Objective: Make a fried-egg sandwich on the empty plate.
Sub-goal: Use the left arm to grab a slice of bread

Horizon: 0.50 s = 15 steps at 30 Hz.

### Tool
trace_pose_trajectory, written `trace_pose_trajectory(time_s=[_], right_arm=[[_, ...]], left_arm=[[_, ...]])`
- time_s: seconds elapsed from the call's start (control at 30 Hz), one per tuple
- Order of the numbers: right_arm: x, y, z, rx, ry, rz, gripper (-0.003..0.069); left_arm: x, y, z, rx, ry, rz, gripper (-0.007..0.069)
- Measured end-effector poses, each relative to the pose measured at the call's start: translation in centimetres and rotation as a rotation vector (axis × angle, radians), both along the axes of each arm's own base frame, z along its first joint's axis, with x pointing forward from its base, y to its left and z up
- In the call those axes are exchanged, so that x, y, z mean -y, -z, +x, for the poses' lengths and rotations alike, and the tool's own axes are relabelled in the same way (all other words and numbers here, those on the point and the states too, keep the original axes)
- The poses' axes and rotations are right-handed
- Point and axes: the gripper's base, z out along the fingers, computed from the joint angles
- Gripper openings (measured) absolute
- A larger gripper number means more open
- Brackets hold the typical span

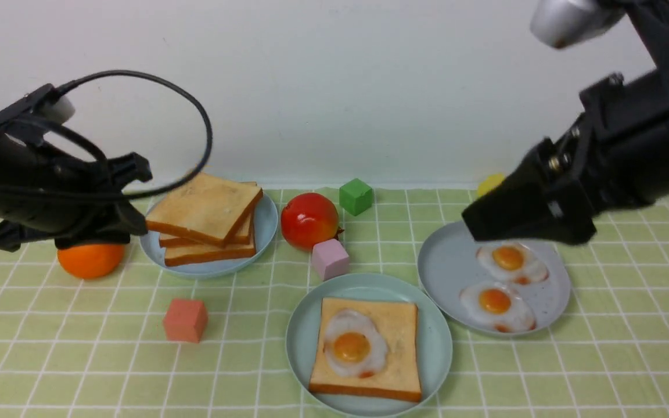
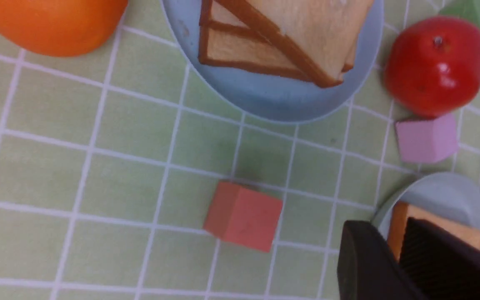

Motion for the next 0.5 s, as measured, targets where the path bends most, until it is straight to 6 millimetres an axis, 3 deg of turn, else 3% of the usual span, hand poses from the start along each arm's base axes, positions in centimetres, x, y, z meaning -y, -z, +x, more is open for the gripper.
trace_pose_trajectory(time_s=[0.17, 0.2, 0.3, 0.33, 0.5], right_arm=[[-0.1, 1.7, -1.4, 0.054, -0.103, 0.032, 0.0542], [-0.2, 1.9, -1.5, 0.061, -0.125, 0.036, 0.0537], [-0.3, 2.0, -1.6, 0.063, -0.145, 0.050, 0.0451], [-0.3, 1.9, -1.6, 0.063, -0.146, 0.051, 0.0441], [-0.3, 1.8, -1.7, 0.066, -0.147, 0.061, 0.0072]], left_arm=[[-2.0, 1.5, 3.8, -0.019, -0.015, -0.090, 0.0246], [-2.4, 1.7, 5.1, -0.019, -0.006, -0.093, 0.0293], [-2.7, 3.0, 8.0, -0.043, 0.039, -0.070, 0.0377], [-2.8, 3.0, 8.2, -0.048, 0.045, -0.066, 0.0384], [-3.4, 4.4, 11.6, -0.086, 0.132, 0.013, 0.0425]])
